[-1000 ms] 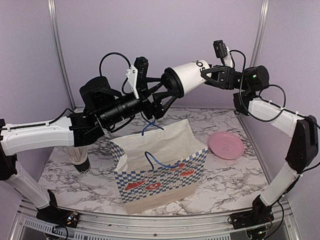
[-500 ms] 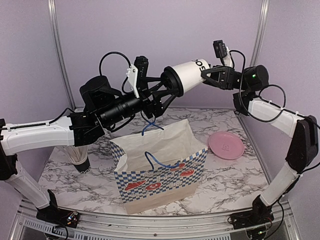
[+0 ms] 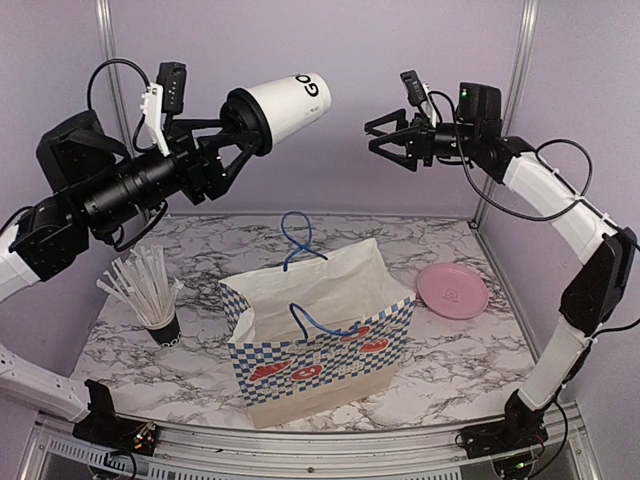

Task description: Pack the takeout coffee

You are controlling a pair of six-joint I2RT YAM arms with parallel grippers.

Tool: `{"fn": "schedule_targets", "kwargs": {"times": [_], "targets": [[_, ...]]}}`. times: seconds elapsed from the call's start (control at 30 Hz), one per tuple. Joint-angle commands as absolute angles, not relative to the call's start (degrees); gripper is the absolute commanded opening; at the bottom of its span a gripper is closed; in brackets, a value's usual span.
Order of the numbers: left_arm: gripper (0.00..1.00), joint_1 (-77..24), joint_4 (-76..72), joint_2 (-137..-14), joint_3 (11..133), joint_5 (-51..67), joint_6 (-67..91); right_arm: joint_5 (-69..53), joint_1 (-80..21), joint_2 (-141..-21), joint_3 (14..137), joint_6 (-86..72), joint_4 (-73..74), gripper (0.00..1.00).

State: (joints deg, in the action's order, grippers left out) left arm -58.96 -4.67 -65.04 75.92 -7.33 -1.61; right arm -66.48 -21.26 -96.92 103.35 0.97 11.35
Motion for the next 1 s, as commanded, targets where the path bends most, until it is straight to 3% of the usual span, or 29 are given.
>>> {"fn": "schedule_targets", "kwargs": {"times": [0.0,0.17,0.43,0.7,0.97], "targets": [[0.62,-59.2,18.6,-59.2,80.2,-11.7,3.4,-53.6,-27.0,-102.6,116.1,37.1,52.2,0.93],[0.58,-59.2,33.9,-55.1,83.7,-7.2,9.7,-43.1,-35.0,-107.8,121.7,49.5,65.2,0.85],[0.52,-59.2,46.0,-54.1,85.8,-0.3,13.8,-38.7,-41.9,-109.6,120.4,53.2,69.7,0.75],[0.5,-59.2,53.8,-58.5,88.1,12.3,14.0,-38.3,-41.9,-108.3,124.6,51.5,71.8,0.73],[0.49,-59.7,55.2,-61.9,90.3,16.1,12.6,-37.9,-42.1,-105.2,121.6,54.9,73.8,0.78]]}}
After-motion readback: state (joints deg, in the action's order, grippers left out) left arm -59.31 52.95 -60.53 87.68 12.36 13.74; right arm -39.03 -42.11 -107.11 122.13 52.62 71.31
